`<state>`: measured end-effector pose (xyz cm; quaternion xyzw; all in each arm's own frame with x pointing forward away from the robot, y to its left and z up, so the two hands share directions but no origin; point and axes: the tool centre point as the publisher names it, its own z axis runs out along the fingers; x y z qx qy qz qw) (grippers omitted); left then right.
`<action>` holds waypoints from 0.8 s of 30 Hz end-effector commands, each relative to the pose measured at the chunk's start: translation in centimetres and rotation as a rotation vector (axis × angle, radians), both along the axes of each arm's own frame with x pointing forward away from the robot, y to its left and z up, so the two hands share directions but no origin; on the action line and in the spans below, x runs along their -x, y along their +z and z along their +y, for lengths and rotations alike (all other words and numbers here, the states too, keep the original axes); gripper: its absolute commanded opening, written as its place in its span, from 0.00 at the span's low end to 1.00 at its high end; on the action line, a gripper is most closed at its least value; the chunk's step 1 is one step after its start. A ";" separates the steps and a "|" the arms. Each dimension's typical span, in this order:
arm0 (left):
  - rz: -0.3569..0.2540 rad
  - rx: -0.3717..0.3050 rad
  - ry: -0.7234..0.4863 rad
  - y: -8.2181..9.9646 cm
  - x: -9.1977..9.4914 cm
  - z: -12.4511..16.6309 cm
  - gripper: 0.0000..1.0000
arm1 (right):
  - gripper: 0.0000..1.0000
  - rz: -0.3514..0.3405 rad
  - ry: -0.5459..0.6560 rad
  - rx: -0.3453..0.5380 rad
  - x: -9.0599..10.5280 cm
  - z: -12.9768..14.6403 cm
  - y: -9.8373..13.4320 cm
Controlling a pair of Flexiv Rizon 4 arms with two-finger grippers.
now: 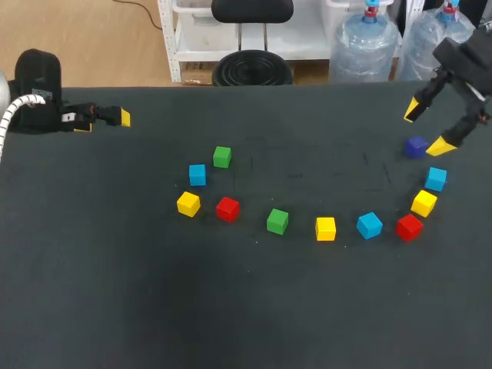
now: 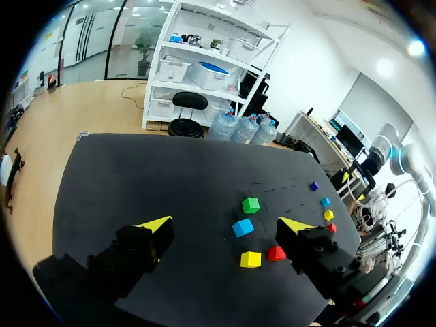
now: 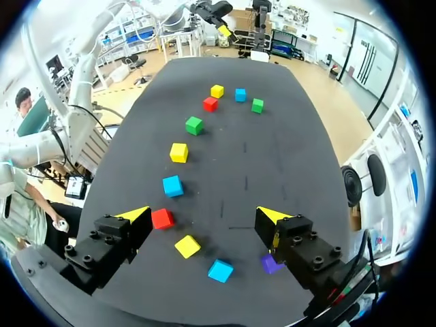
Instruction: Place the blue cubes, place green cubes on the blue cubes, place the yellow cubes on the green cubes, then place the red cubes on the yellow cubes, and place purple cube on the red cubes.
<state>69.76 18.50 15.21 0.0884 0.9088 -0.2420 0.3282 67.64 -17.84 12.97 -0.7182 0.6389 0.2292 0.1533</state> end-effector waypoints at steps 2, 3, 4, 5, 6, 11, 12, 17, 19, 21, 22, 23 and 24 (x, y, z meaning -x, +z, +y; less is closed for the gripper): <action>-0.003 0.004 -0.002 -0.1 -0.1 0.1 1.00 | 1.00 -0.029 0.055 0.039 0.0 0.8 0.6; -0.003 0.004 -0.002 -0.1 -0.1 0.1 1.00 | 1.00 -0.038 0.068 0.056 0.1 1.1 0.7; -0.003 0.004 -0.002 -0.1 -0.1 0.1 1.00 | 1.00 -0.046 0.084 0.075 0.3 1.4 0.8; -0.003 0.004 -0.002 -0.1 -0.1 0.1 1.00 | 1.00 -0.059 0.102 0.094 0.5 1.7 0.8; -0.003 0.004 -0.002 -0.1 -0.1 0.1 1.00 | 1.00 -0.069 0.116 0.116 0.8 2.0 0.9; -0.003 0.004 -0.002 -0.1 -0.1 0.1 1.00 | 1.00 -0.105 0.160 0.186 2.2 3.4 0.4; -0.003 0.004 -0.002 -0.1 -0.1 0.1 1.00 | 1.00 -0.110 0.162 0.187 2.5 3.7 0.2; -0.003 0.004 -0.002 -0.1 -0.1 0.1 1.00 | 1.00 -0.105 0.178 0.218 3.7 4.4 -0.6; -0.003 0.004 -0.002 -0.1 -0.1 0.1 1.00 | 1.00 -0.110 0.187 0.235 4.3 4.6 -0.9; -0.003 0.004 -0.002 -0.1 -0.1 0.1 1.00 | 1.00 -0.113 0.204 0.263 5.0 4.8 -1.2; -0.003 0.004 -0.002 -0.1 -0.1 0.1 1.00 | 1.00 -0.113 0.216 0.277 5.3 5.0 -1.3; -0.003 0.004 -0.002 -0.1 -0.1 0.1 1.00 | 1.00 -0.107 0.225 0.294 5.7 5.1 -1.5; -0.003 0.004 -0.002 -0.1 -0.1 0.1 1.00 | 1.00 -0.105 0.233 0.305 5.9 5.3 -1.7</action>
